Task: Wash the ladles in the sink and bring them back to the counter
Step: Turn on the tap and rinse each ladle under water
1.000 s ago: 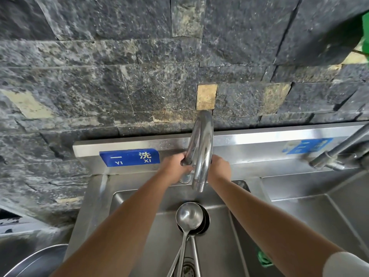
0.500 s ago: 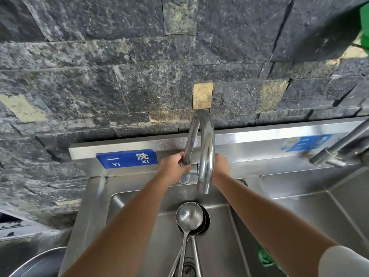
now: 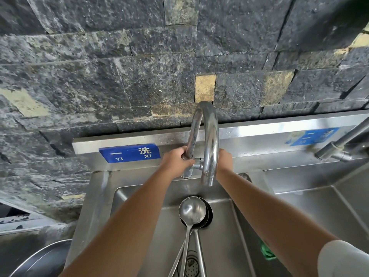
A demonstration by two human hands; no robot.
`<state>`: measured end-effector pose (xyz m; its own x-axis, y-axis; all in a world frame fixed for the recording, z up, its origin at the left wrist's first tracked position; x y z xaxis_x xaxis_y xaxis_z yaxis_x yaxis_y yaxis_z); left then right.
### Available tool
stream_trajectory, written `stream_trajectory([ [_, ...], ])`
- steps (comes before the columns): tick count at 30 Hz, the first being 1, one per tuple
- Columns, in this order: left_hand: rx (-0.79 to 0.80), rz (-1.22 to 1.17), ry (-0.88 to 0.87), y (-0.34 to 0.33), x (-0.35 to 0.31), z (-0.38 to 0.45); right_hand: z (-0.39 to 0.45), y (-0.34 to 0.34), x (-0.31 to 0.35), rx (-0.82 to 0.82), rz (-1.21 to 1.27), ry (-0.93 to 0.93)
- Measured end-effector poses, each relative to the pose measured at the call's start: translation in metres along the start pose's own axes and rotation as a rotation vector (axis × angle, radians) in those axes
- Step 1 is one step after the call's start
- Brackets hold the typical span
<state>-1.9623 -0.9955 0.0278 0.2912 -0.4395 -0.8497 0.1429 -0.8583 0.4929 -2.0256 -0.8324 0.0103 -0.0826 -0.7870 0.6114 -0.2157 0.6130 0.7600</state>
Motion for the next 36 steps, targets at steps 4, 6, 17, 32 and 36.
stream_trajectory([
  [4, -0.001, -0.020, 0.002, -0.001, 0.005, 0.002, 0.001, 0.000, -0.001, -0.011, -0.063, -0.006],
  [6, 0.010, -0.028, 0.015, -0.002, 0.007, 0.004, 0.001, 0.000, -0.002, -0.013, -0.081, -0.007],
  [17, 0.030, -0.112, 0.072, -0.004, 0.018, 0.003, 0.004, -0.007, -0.011, -0.028, -0.020, -0.027],
  [32, 0.086, -0.435, 0.384, -0.044, 0.102, -0.094, -0.084, -0.075, -0.061, 0.207, 0.063, -0.110],
  [36, 0.114, -0.422, 0.463, -0.060, 0.128, -0.139, -0.129, -0.105, -0.089, 0.312, 0.102, -0.158],
])
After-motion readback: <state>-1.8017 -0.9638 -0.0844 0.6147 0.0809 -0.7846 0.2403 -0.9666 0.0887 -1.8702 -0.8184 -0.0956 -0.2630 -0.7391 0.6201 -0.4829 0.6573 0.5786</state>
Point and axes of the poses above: each hand's wrist, its own z-axis towards the middle knuckle, its own y-axis out of the back of the hand, x = y × z, the point moved 10 cm from there along z, towards the middle knuckle, and after that the axes turned 13 degrees about -z, right-handed, at the moved point
